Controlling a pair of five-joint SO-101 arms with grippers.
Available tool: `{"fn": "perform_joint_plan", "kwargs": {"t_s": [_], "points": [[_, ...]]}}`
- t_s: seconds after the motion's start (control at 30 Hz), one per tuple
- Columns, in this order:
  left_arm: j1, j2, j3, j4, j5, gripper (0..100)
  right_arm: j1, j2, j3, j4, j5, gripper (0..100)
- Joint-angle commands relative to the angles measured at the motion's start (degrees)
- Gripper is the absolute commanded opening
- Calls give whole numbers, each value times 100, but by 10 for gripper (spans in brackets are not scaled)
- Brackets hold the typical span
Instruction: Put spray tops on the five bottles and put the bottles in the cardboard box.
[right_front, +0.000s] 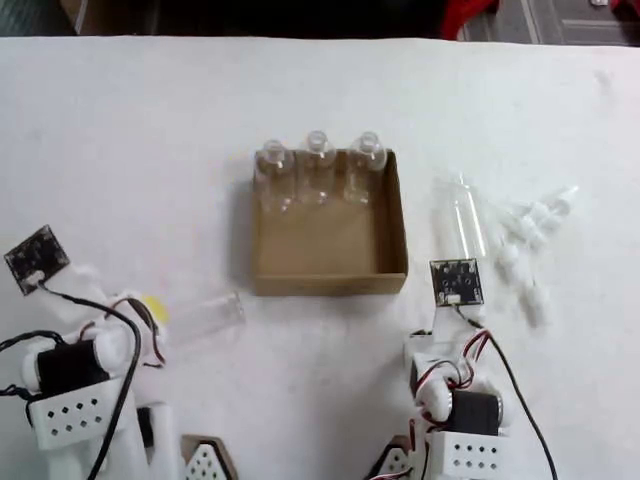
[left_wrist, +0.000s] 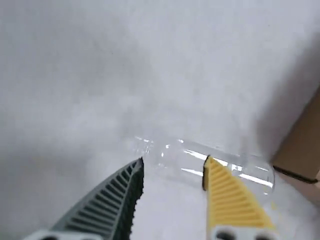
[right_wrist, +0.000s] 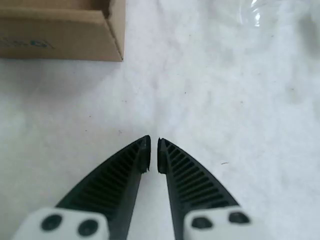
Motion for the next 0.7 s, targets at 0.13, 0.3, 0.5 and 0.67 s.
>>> {"fn": "perform_joint_plan", "kwargs": {"t_s": [0.13, 0.3, 0.5, 0.67], "points": [[-602, -66, -1591, 281, 88, 191, 48, -31, 53, 31, -26, 16], [-602, -48, -2277, 905, -897, 188, 48, -31, 53, 31, -26, 16], [-593, -48, -2295, 1336, -3675, 190, 48, -31, 53, 31, -26, 16], [-884, -84, -1987, 1345, -6637, 188, 48, -31, 53, 31, -26, 16]]}}
